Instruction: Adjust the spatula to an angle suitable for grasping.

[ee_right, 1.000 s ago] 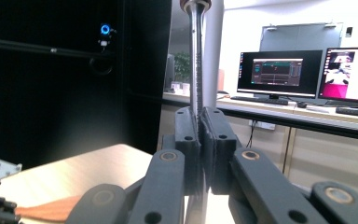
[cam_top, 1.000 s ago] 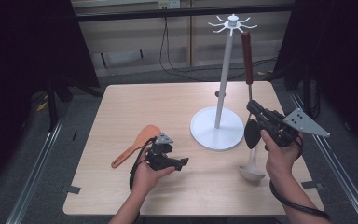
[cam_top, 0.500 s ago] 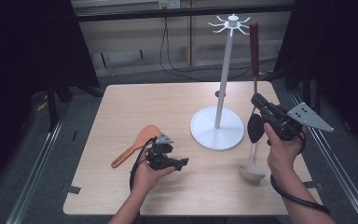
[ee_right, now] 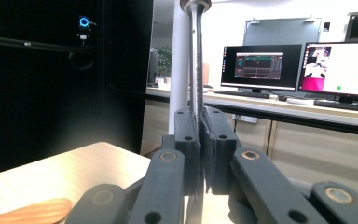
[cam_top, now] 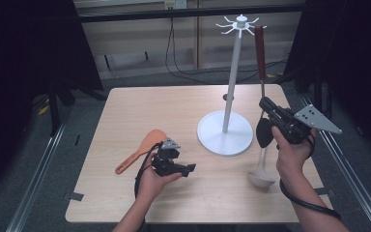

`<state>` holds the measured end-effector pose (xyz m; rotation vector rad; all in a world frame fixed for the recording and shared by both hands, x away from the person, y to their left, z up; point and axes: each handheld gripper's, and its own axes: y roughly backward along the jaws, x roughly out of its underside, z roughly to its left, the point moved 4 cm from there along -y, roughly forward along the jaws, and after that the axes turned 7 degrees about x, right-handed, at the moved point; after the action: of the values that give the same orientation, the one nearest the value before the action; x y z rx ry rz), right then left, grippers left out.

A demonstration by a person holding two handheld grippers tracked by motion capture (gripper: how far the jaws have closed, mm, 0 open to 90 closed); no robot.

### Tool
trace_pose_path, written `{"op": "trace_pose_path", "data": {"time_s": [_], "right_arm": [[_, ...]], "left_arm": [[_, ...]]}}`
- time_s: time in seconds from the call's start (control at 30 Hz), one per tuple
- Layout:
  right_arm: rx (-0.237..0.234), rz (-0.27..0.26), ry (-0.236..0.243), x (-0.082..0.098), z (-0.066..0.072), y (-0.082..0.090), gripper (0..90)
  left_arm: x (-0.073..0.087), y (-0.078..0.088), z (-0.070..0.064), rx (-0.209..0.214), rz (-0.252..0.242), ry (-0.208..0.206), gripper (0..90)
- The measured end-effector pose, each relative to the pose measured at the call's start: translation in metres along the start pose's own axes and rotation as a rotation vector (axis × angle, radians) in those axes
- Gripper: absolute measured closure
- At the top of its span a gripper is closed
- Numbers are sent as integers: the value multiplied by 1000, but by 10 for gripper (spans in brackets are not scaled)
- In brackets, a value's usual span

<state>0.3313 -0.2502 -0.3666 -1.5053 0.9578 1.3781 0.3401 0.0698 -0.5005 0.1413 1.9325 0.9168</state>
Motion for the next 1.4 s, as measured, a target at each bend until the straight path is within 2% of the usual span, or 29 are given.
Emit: {"op": "trace_pose_path", "data": {"time_s": [0.2,0.3,0.53,0.57,0.8,1.1,1.4], "right_arm": [[0,10,-14,3,1,-4,856],[9,15,-19,3,0,-7,857],[-15,28,-40,5,3,-15,856],[-19,28,-45,6,4,-15,856],[-38,19,-44,6,9,-12,855],[-9,25,-46,9,9,-16,850],[-19,26,-62,11,9,-20,839]], "left_arm": [[0,-1,0,-1,-11,12,181],[0,0,0,6,-3,5,180],[0,0,0,-2,-2,2,180],[0,0,-1,-2,-10,12,181],[0,0,0,-4,0,1,181],[0,0,-1,-3,2,0,180],[1,2,0,0,-2,4,181]]}}
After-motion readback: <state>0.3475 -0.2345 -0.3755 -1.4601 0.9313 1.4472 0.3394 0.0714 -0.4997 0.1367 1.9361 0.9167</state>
